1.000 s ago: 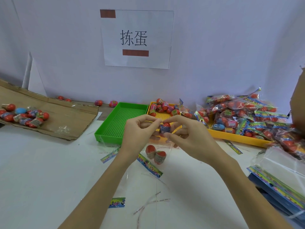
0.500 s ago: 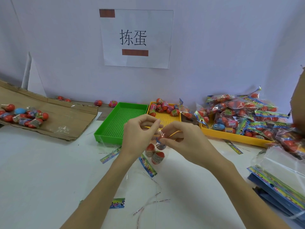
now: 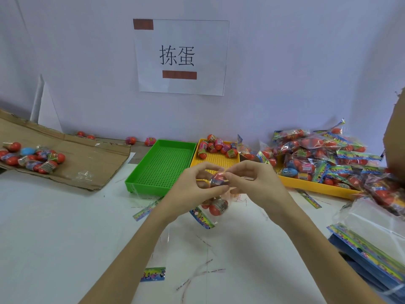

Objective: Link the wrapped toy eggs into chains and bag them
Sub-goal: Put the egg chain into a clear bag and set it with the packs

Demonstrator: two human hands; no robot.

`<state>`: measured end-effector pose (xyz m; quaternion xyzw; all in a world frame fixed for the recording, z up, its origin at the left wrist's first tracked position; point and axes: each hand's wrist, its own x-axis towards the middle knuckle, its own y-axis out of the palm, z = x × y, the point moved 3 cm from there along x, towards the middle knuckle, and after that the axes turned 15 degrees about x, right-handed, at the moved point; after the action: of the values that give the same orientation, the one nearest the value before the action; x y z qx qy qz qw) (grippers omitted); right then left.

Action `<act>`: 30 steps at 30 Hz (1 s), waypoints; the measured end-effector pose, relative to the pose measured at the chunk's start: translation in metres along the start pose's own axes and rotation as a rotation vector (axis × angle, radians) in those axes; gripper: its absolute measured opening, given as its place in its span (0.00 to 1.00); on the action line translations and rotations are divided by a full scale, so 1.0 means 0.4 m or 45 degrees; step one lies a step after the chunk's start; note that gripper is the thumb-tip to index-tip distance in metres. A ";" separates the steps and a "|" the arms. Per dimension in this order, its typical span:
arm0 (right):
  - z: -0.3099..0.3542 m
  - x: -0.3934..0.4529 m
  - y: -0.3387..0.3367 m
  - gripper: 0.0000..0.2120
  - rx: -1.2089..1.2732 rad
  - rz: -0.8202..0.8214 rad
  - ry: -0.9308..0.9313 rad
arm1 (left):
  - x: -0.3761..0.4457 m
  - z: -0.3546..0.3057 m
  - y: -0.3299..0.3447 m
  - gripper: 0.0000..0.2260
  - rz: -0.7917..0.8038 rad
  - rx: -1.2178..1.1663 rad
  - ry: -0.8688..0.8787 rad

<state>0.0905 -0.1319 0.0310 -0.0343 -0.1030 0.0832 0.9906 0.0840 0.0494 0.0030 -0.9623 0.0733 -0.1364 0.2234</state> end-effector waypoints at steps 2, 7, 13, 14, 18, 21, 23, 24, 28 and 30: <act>0.005 -0.001 0.004 0.03 -0.105 0.055 -0.071 | 0.001 0.003 0.002 0.15 -0.018 0.040 -0.014; -0.010 0.006 0.023 0.03 -0.283 -0.145 -0.382 | 0.004 0.023 -0.011 0.12 -0.156 0.074 -0.115; -0.080 0.085 0.055 0.08 -0.454 -0.197 -0.345 | 0.007 0.043 -0.044 0.11 -0.355 -0.010 -0.195; -0.086 0.108 0.060 0.10 -0.502 -0.168 -0.328 | 0.008 0.044 -0.045 0.12 -0.360 -0.024 -0.187; -0.093 0.222 0.090 0.17 -0.697 0.064 -0.229 | 0.013 0.051 -0.044 0.14 -0.346 -0.107 -0.199; -0.105 0.292 0.125 0.24 -0.786 0.263 -0.158 | 0.015 0.054 -0.045 0.17 -0.320 -0.136 -0.197; -0.123 0.323 0.155 0.27 -0.916 0.383 -0.100 | 0.016 0.056 -0.046 0.17 -0.304 -0.140 -0.188; -0.135 0.335 0.169 0.28 -0.985 0.407 -0.079 | 0.017 0.057 -0.046 0.18 -0.291 -0.150 -0.185; -0.159 0.337 0.177 0.25 -0.891 0.224 -0.074 | 0.017 0.059 -0.043 0.16 -0.246 -0.212 -0.172; -0.146 0.330 0.169 0.22 -0.786 0.102 -0.157 | 0.018 0.058 -0.045 0.15 -0.241 -0.199 -0.160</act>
<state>0.2195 -0.0455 -0.0057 -0.3324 -0.1818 0.0889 0.9212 0.0991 0.0734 -0.0075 -0.9861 -0.0216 -0.0902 0.1381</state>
